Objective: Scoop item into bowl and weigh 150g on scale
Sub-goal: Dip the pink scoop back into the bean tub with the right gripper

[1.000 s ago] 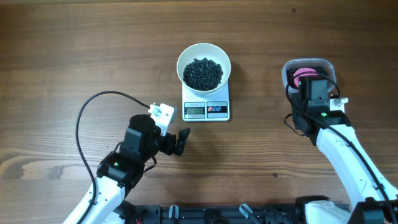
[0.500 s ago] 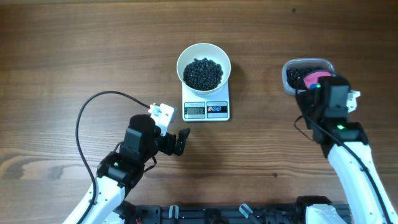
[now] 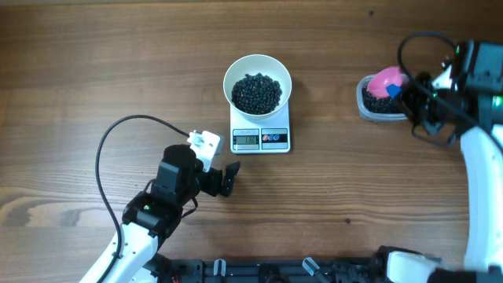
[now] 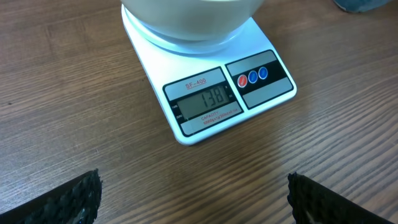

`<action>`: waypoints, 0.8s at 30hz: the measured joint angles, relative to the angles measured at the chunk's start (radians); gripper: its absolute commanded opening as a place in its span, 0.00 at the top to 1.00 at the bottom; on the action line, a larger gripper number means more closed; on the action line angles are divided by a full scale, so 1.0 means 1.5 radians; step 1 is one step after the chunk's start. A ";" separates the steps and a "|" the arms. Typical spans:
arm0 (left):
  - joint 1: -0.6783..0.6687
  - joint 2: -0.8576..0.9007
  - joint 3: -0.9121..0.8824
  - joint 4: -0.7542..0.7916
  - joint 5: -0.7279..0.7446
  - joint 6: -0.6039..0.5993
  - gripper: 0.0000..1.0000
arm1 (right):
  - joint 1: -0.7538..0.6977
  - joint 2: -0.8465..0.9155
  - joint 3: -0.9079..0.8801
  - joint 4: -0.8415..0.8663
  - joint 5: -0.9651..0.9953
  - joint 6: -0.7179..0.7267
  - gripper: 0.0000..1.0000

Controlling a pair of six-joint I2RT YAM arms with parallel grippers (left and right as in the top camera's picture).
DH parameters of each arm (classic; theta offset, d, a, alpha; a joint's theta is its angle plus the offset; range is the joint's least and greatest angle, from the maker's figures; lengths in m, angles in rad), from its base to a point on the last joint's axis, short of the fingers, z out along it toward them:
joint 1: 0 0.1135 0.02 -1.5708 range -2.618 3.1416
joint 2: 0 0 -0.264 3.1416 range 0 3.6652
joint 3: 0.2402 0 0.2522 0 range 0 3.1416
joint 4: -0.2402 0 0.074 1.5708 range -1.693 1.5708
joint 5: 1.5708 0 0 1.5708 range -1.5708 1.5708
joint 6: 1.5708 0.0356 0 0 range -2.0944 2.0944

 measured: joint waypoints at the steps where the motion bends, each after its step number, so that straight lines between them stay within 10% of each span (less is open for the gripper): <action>1: 0.000 0.000 0.000 0.000 0.000 0.000 0.00 | 0.000 0.039 0.046 -0.048 -0.001 -0.033 0.96; 10: 0.000 0.000 0.000 0.000 0.000 0.000 0.00 | 0.000 0.170 0.187 -0.191 0.172 -0.202 0.96; 24: 0.000 0.000 0.000 0.000 0.000 0.000 0.00 | 0.126 0.269 0.190 -0.101 0.463 -0.450 0.96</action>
